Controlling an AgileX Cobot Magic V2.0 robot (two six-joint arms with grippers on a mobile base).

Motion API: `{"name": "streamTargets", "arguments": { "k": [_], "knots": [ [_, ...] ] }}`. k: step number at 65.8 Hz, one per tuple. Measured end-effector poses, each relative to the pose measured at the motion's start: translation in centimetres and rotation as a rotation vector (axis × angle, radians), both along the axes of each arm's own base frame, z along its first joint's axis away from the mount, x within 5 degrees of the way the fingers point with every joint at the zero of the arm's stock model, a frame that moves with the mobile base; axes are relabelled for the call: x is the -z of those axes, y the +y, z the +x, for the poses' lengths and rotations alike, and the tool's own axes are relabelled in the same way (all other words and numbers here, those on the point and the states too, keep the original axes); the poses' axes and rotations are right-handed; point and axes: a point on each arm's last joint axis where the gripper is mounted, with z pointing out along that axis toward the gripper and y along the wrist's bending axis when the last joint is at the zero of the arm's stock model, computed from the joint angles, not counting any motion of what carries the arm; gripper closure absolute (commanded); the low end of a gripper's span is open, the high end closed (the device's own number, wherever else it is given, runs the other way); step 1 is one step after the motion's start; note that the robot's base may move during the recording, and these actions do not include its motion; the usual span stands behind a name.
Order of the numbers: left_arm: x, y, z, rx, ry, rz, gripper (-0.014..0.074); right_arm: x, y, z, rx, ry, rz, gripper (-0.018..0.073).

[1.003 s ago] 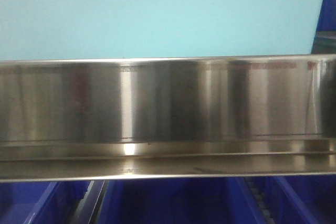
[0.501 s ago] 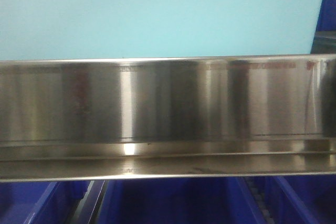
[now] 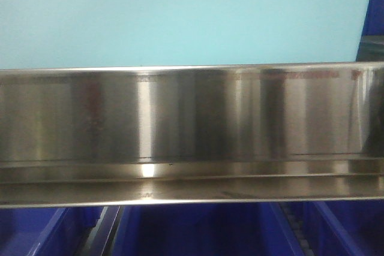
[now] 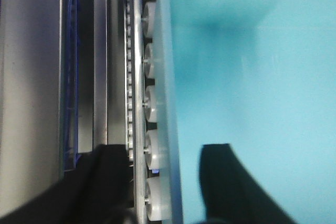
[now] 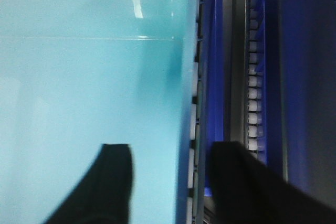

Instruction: Move two blue bins to right shelf middle

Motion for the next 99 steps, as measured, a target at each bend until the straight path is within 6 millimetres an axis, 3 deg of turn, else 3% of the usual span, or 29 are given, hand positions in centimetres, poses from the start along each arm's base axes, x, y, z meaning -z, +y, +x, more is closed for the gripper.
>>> {"name": "streamTargets", "arguments": {
  "k": [9,13,40,57,88,99],
  "knots": [
    [0.2,-0.1,0.0,0.008,0.009,-0.001,0.0651,0.0,0.0,0.0,0.000,0.004,-0.003,0.0723],
    [0.2,-0.1,0.0,0.008,0.011,-0.002,0.0710,0.0,-0.1,0.0,0.002,0.004,-0.001,0.0724],
    [-0.5,-0.5,0.0,0.020,-0.020,0.047,0.0707,-0.9,-0.1,-0.1,-0.003,0.002,-0.017,0.0727],
    [-5.0,-1.5,-0.9,0.024,-0.164,0.090,0.0707,-4.5,-0.2,0.0,-0.006,-0.083,-0.068,0.0727],
    [-14.2,-0.4,-2.1,-0.022,-0.490,0.039,0.0707,-13.8,-0.7,-0.7,0.016,-0.414,0.009,0.0727],
    [-15.4,-0.1,-2.2,-0.027,-0.567,0.037,0.0707,-14.5,-0.7,-0.9,0.015,-0.448,0.020,0.0727]
  ]
}}
